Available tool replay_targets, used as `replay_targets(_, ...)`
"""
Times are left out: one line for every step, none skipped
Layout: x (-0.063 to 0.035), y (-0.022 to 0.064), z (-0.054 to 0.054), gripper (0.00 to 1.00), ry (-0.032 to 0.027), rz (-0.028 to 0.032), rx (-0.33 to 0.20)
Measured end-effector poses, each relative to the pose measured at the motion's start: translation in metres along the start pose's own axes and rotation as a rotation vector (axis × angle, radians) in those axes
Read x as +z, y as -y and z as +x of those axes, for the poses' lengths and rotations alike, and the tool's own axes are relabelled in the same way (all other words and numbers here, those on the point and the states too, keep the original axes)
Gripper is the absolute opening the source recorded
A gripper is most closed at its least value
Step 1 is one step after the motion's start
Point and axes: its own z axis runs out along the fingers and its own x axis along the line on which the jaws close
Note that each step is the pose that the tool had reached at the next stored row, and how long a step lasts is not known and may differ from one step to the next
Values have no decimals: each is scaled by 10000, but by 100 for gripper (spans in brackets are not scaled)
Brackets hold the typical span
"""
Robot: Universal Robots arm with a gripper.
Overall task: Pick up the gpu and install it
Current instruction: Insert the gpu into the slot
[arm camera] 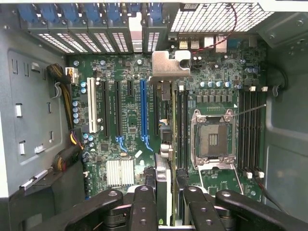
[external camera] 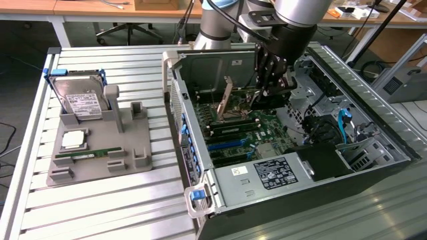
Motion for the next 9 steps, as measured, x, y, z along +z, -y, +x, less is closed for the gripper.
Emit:
replay_targets(0, -3, 0, 27, 0, 0, 0)
replay_targets(1, -5, 1, 27, 0, 0, 0)
replay_targets(1, -9, 1, 27, 0, 0, 0)
replay_targets(2, -11, 1, 27, 1, 0, 0)
replay_targets(2, -13, 1, 27, 0, 0, 0)
replay_targets(2, -17, 2, 27, 0, 0, 0)
replay_targets(3, -22, 2, 27, 1, 0, 0)
replay_targets(3, -25, 2, 27, 0, 0, 0)
replay_targets(4, -27, 3, 27, 0, 0, 0)
